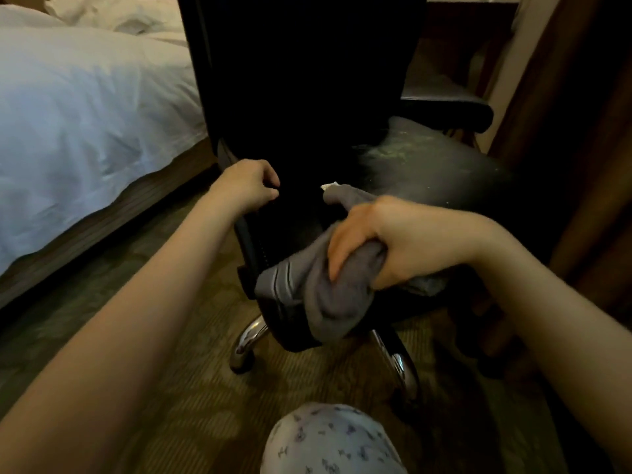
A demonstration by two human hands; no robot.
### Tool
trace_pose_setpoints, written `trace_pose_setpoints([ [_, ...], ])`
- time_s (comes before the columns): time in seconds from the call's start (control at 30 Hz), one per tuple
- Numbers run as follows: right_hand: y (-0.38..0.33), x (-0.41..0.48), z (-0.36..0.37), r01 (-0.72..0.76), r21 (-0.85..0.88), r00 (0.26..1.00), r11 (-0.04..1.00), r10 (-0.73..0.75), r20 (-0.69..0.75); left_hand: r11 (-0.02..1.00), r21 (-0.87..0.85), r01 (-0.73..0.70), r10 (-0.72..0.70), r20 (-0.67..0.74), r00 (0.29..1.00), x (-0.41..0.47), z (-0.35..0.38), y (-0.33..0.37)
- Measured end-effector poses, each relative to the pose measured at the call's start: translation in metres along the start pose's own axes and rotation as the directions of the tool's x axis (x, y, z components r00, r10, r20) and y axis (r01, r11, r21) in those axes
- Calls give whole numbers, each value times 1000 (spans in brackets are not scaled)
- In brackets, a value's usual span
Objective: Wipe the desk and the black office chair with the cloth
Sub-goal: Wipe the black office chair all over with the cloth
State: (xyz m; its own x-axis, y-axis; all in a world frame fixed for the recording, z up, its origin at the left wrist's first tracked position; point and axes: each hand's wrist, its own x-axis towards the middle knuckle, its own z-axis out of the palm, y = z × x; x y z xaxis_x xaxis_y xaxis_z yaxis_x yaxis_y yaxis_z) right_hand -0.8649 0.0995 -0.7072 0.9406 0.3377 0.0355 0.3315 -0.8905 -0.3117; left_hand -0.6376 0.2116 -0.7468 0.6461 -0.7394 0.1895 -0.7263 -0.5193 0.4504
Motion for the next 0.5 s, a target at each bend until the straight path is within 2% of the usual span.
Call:
trace_pose_setpoints([
  [0.03,5,-2,-2,-35,4,986,999,35,-163,996,77,-40,42,-19,999,-2,2,6],
  [0.1,11,3,1,-147,28,866,989,142,-479,989,131,-73,76,-19,997,-5,8,20],
  [0.17,6,18,21,-272,36,747,962,235,-622,987,143,-76,68,58,996,-6,14,28],
  [0.3,-17,17,82,-361,-212,720,908,127,-682,973,158,-167,122,262,957,-7,11,20],
  [0.43,-14,1,81,-389,-1,662,921,278,-696,962,236,-137,86,213,973,-3,14,16],
  [0.5,-17,5,82,-440,14,639,898,324,-697,952,279,-125,72,193,979,-5,15,22],
])
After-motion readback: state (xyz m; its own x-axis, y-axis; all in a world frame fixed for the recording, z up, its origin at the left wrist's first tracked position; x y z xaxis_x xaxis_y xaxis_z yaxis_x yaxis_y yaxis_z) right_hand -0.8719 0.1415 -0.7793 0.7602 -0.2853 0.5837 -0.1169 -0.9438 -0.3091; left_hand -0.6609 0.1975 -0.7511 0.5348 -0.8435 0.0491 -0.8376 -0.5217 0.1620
